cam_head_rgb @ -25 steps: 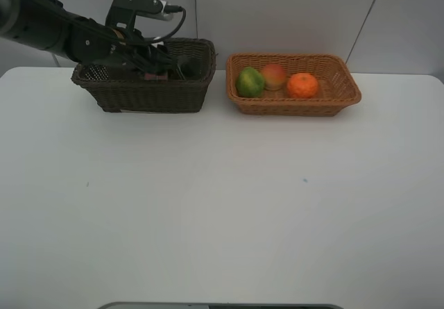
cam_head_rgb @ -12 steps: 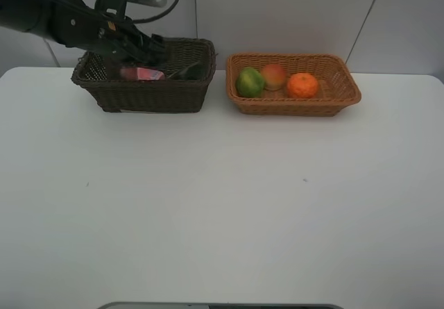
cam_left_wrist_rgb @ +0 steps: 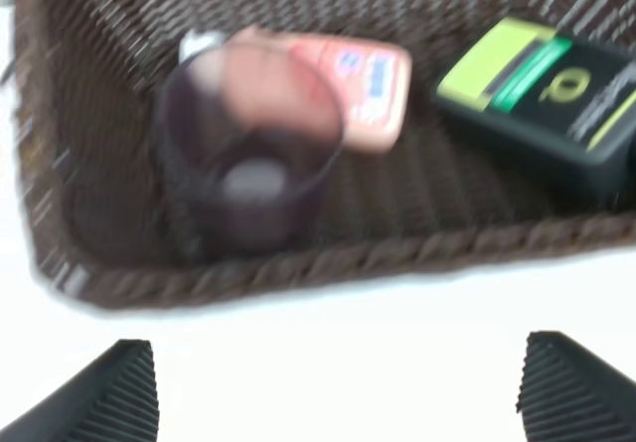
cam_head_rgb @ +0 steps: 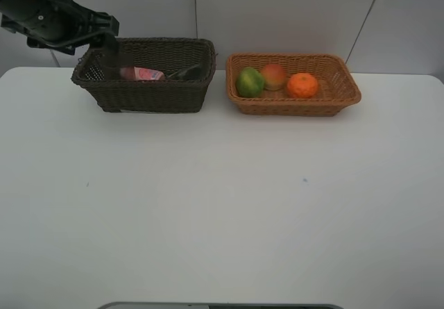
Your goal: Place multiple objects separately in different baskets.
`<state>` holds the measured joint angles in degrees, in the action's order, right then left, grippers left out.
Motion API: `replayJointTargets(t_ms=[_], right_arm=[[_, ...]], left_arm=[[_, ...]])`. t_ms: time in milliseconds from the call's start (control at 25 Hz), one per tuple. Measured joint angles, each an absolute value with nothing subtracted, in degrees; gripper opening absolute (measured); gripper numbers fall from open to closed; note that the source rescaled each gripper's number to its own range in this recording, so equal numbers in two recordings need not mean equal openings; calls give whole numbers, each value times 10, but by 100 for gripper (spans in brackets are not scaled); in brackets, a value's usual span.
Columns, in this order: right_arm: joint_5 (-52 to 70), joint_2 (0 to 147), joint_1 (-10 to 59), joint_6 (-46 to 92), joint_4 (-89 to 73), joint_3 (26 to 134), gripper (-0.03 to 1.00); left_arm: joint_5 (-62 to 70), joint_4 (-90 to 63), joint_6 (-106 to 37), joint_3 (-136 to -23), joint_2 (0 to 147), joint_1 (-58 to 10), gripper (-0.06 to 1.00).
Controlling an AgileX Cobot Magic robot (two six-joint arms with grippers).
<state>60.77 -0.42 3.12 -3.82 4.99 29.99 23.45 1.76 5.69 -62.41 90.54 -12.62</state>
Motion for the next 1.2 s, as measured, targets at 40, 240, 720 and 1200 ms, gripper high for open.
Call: replayJointTargets(t_ms=[40,240,720,1200], right_arm=[[608,-4,31,-38,50,300,63],[608,-4,31,-38,50,300,63],[608,-4,31,-38,50,300,63],[608,-4,31,-38,50,300,63]], left_arm=[[241,13,57,-609,881,-118,93],[251,8,57,-519,751,-84,93],[342,8,57,-374,437,-79,93],[617,4,57,-309,105,-79,93]])
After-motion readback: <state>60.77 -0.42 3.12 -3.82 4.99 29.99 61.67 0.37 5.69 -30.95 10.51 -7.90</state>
